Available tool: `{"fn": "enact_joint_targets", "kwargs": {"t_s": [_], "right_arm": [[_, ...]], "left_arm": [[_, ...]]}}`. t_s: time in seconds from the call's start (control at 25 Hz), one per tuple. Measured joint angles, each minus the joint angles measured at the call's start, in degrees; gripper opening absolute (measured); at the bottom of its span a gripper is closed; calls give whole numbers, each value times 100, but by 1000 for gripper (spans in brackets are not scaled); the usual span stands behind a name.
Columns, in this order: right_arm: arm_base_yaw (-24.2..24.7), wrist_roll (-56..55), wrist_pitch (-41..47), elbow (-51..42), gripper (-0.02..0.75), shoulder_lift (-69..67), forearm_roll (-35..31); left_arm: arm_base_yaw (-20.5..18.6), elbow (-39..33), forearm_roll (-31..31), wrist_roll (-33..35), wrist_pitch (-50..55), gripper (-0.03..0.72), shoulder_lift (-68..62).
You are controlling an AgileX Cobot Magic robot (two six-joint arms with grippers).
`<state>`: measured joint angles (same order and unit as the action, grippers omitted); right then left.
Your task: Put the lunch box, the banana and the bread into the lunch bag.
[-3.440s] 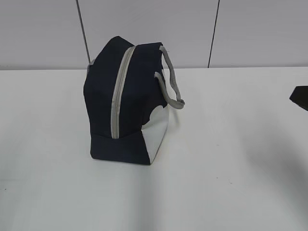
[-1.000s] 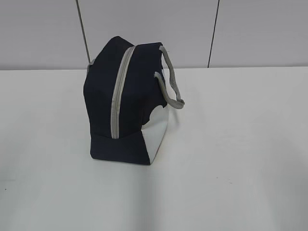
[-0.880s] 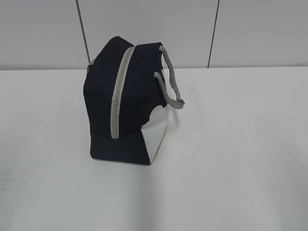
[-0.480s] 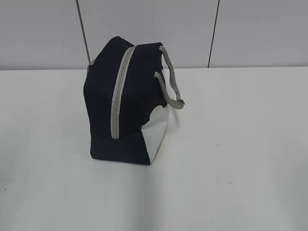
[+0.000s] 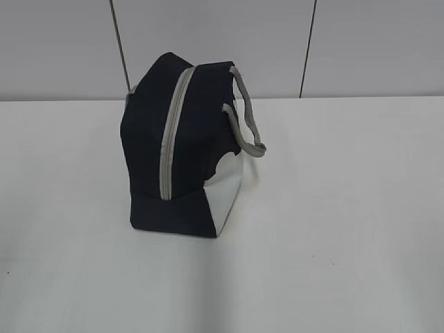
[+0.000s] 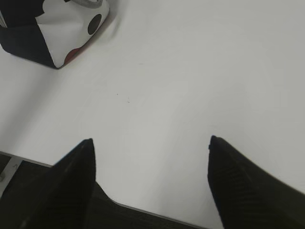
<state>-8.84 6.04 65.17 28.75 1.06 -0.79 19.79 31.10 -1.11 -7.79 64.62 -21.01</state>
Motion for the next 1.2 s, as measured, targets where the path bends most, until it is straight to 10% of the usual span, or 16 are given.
{"fn": "enact_joint_targets", "kwargs": {"t_s": [1.2], "right_arm": [[988,0,11,0,545,0,12]], "left_arm": [[-1845,0,0,0,84,370,2193]]}}
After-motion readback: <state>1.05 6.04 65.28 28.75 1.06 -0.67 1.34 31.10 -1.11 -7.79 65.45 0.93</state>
